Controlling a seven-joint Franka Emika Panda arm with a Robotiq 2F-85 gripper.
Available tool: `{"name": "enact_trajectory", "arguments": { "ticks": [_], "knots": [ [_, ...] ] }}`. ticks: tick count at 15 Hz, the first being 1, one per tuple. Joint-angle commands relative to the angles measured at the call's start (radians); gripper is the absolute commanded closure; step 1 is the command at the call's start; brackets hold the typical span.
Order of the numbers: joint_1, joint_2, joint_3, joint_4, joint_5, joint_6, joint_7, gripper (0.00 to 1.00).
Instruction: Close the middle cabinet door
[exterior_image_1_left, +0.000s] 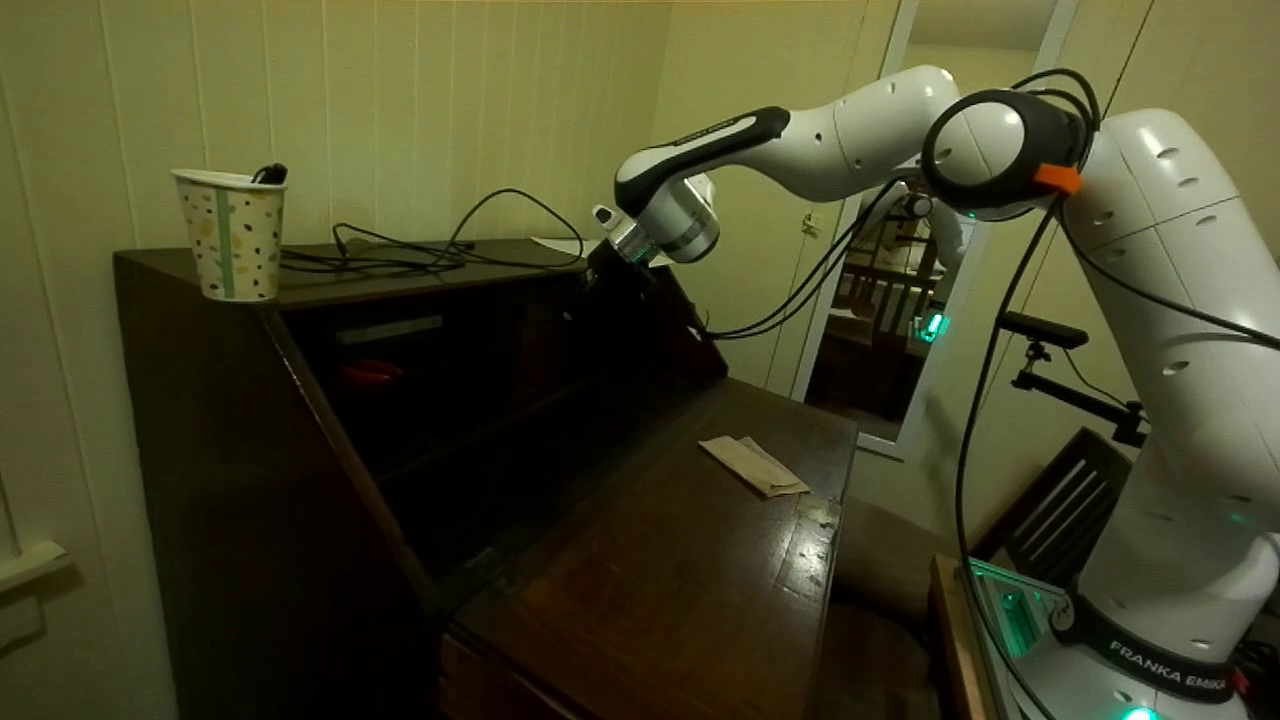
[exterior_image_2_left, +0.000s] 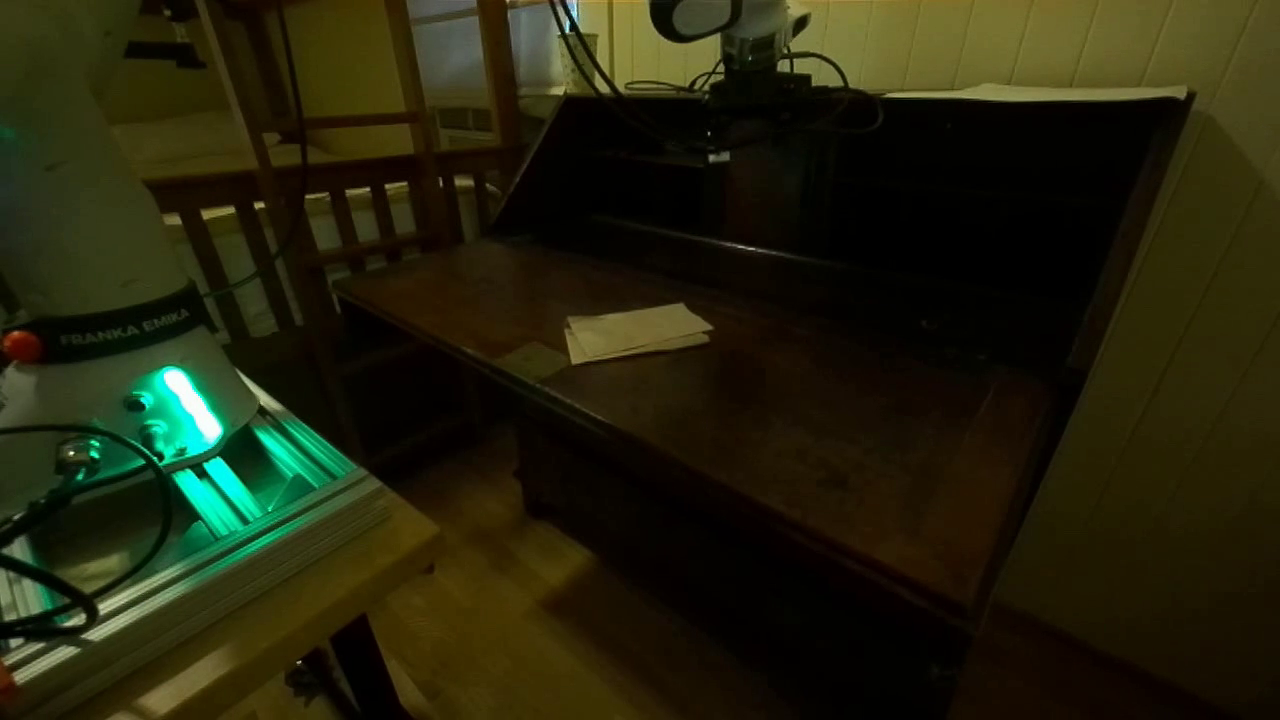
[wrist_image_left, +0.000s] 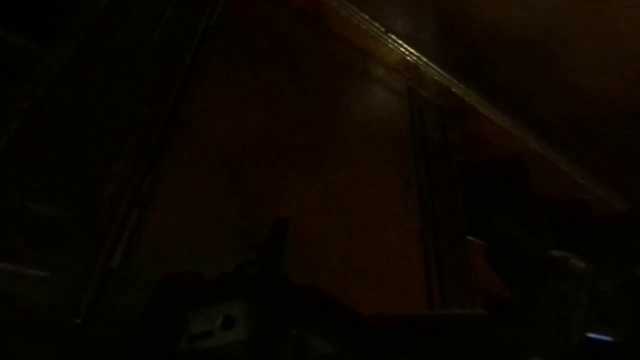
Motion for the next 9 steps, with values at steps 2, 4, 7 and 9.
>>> {"name": "enact_trajectory", "arguments": {
  "ticks": [2, 4, 7, 9],
  "knots": [
    [-0.002, 0.002, 0.046, -0.070, -0.003, 0.179, 0.009, 0.00],
    [0.024, -0.045, -0.012, -0.123, -0.084, 0.114, 0.128, 0.00],
    [0.000, -0.173, -0.036, -0.255, -0.165, 0.058, 0.202, 0.00],
    [0.003, -0.268, -0.082, -0.352, -0.242, 0.058, 0.262, 0.00]
  ]
}}
